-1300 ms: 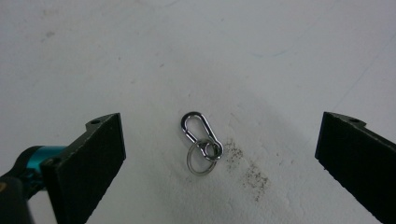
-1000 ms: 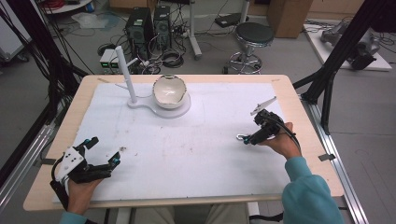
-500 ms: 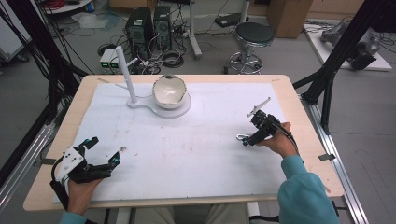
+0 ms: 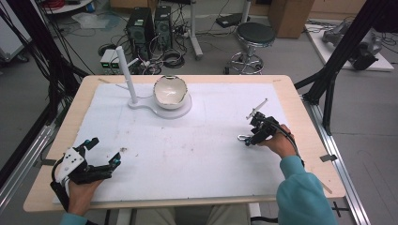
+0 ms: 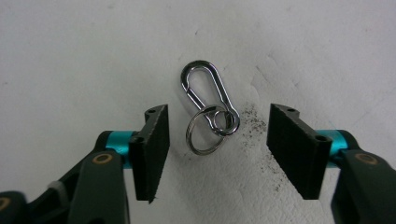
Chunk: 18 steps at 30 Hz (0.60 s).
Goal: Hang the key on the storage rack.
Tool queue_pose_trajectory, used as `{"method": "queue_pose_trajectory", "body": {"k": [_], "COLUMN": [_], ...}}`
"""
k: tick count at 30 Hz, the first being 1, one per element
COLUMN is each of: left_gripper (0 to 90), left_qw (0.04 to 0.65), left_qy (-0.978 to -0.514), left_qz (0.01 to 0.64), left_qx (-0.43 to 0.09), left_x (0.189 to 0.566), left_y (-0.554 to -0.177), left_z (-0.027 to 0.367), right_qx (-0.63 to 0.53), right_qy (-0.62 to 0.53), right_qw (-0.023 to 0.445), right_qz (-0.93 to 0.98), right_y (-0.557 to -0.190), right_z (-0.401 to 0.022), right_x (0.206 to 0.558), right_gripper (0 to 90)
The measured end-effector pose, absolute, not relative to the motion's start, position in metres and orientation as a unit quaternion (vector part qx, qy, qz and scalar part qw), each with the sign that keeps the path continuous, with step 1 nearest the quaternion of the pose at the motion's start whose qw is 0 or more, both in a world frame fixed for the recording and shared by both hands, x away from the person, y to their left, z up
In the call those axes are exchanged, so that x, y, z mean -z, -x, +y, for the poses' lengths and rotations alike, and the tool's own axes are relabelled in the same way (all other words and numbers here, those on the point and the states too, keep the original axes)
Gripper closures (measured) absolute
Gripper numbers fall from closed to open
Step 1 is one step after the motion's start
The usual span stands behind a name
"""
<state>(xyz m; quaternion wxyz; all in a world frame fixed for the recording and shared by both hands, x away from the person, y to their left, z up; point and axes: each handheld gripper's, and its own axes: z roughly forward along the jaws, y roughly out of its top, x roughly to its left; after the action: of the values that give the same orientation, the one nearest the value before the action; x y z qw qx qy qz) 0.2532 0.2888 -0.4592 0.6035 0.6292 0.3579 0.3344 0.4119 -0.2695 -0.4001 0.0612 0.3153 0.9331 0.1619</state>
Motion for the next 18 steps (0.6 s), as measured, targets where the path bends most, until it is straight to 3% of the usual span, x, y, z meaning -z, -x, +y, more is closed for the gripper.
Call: {"method": "queue_pose_trajectory", "body": {"k": [18], "left_gripper": [1.7], "left_qw": [0.603], "left_qy": [-0.630], "left_qz": [0.358], "left_qx": [-0.335], "left_x": [0.4593], "left_y": [-0.2529], "left_z": [0.2891], "right_qx": [-0.144], "right_qy": [-0.302], "right_qw": [0.058], "right_qz": [0.941], "right_y": [-0.4123], "right_z": [-0.2678], "right_x": [0.4024], "right_gripper": [65.2]}}
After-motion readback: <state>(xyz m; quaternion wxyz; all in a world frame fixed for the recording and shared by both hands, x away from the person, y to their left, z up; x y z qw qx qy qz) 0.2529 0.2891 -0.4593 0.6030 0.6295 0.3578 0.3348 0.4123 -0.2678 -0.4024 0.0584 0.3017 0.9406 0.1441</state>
